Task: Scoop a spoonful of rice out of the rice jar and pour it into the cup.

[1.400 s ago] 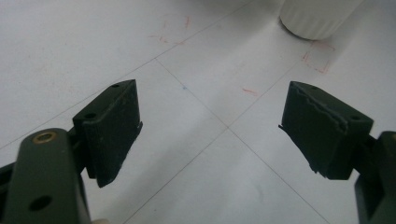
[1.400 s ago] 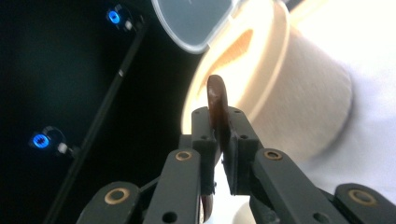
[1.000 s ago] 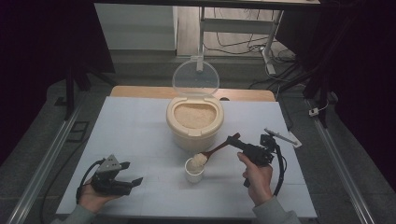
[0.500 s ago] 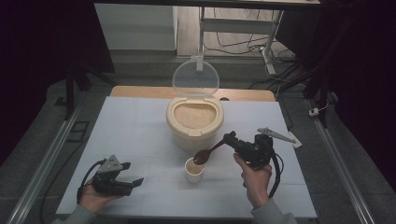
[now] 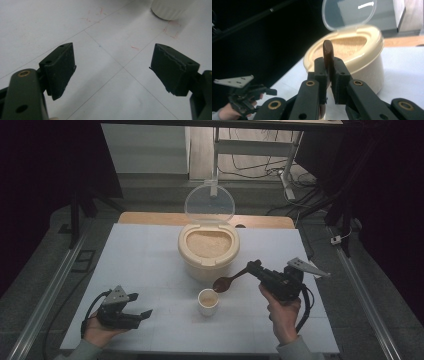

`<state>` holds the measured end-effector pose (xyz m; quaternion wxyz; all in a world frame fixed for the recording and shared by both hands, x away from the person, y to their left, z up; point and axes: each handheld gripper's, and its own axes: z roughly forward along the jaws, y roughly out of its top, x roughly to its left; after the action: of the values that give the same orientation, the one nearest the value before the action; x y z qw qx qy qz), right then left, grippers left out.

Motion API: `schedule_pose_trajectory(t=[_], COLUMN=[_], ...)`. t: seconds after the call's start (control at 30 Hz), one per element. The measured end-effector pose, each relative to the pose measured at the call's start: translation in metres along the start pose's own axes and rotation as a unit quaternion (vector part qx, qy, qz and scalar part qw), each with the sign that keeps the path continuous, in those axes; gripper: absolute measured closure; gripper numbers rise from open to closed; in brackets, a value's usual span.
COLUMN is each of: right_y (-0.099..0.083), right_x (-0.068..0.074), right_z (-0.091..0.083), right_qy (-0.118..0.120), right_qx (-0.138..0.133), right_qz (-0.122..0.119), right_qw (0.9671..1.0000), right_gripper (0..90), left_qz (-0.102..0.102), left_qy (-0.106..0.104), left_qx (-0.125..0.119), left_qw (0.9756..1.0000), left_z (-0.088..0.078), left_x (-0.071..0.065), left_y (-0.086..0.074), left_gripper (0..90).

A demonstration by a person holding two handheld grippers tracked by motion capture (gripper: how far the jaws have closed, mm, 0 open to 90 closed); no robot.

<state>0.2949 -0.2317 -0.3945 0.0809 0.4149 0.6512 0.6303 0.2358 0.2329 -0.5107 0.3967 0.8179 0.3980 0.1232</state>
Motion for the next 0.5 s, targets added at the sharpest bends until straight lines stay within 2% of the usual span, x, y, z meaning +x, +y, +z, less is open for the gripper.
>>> schedule_pose_trajectory(t=[0.13,0.23,0.4,0.5], right_y=[0.008,0.012,0.015,0.014], right_x=[-0.004,-0.008,-0.014,-0.012], right_z=[-0.018,-0.029,-0.037,-0.034], right_qy=[-0.001,0.000,0.002,0.010], right_qx=[-0.004,0.008,0.044,0.084], right_qz=[-0.029,-0.044,-0.063,-0.085], right_qw=[0.9996,0.9990,0.9970,0.9928], right_gripper=[83.7,83.7,83.7,83.6], left_qz=[-0.002,-0.001,-0.003,-0.002], left_qy=[0.001,0.002,0.004,0.006], left_qx=[-0.001,-0.002,-0.006,-0.007], left_qw=[1.0000,1.0000,1.0000,1.0000], left_z=[-0.001,-0.001,-0.001,-0.002], left_x=[0.001,0.001,0.003,0.003], left_y=[0.000,0.000,0.000,-0.001], left_gripper=[19.5,19.5,19.5,19.4])
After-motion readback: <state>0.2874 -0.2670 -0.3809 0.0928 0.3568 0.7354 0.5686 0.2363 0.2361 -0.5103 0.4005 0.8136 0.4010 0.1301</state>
